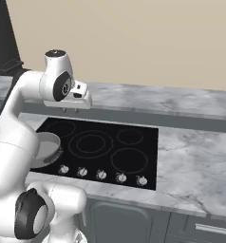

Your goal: Put the garlic and broccoli in the pot. Retrieve the spatula and lightly stir the vegetables in the pot.

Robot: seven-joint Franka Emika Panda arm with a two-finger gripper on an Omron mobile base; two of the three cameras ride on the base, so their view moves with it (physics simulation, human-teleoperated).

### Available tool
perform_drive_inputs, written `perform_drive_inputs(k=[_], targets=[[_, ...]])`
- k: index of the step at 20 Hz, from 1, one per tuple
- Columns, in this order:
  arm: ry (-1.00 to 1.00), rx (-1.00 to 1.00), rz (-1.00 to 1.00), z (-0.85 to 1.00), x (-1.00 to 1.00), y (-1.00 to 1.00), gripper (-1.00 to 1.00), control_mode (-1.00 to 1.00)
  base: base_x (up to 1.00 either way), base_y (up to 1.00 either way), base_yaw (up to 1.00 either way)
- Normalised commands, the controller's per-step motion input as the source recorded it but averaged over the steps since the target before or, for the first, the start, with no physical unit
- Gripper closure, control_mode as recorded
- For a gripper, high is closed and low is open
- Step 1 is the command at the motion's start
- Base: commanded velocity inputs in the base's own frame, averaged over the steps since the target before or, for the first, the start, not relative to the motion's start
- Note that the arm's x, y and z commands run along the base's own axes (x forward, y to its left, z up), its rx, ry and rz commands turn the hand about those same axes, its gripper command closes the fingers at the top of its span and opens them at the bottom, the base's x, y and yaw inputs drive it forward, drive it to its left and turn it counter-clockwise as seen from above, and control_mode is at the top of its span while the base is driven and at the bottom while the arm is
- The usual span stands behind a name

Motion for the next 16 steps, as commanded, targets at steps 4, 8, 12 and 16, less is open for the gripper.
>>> perform_drive_inputs(k=[4,8,12,16], targets=[[0.00,0.00,0.00,0.00,0.00,0.00,-1.00,1.00,-0.07,0.19,0.00],[0.00,0.00,0.00,0.00,0.00,0.00,-1.00,1.00,-0.02,0.77,-0.02],[0.00,0.00,0.00,0.00,0.00,0.00,-1.00,1.00,0.00,0.71,-0.05],[0.00,0.00,0.00,0.00,0.00,0.00,-1.00,1.00,0.00,0.54,-0.02]])
